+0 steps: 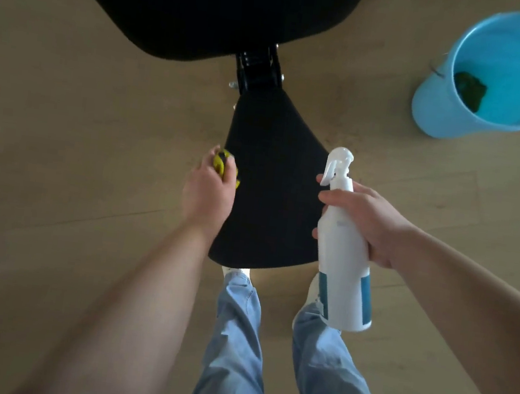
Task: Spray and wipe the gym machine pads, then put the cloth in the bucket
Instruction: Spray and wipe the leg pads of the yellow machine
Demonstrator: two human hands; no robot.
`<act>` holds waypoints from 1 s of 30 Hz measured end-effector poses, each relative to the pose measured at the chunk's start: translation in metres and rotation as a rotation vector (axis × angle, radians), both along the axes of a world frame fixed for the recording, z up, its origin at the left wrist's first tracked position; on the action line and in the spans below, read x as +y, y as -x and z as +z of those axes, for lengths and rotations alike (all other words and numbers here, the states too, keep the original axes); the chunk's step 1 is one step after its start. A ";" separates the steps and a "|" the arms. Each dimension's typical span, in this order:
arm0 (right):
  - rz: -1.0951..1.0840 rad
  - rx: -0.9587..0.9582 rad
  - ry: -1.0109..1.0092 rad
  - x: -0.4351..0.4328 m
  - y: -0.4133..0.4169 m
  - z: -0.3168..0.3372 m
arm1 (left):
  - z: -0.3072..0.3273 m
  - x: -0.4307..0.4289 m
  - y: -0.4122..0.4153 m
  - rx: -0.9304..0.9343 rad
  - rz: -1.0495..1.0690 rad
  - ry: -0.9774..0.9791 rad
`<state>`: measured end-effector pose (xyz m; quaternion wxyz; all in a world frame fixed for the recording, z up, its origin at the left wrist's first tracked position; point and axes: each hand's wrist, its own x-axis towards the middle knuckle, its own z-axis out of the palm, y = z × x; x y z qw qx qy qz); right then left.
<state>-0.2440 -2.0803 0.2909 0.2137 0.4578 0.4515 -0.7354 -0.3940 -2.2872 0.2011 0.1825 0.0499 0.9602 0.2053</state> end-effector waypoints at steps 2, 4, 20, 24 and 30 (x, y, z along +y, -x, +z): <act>0.018 -0.008 0.008 -0.001 0.000 0.004 | 0.010 -0.029 -0.029 -0.026 0.051 -0.017; 0.028 -0.009 0.013 -0.002 0.000 0.005 | 0.018 -0.045 -0.048 -0.113 0.116 -0.009; -0.185 0.067 0.127 -0.005 0.037 -0.034 | -0.031 0.089 0.074 0.182 -0.071 0.042; -0.289 0.139 0.134 -0.002 0.037 -0.042 | -0.037 0.107 0.098 0.239 -0.240 0.017; -0.403 0.164 0.134 0.005 0.026 -0.045 | -0.031 0.158 0.101 0.341 -0.669 0.185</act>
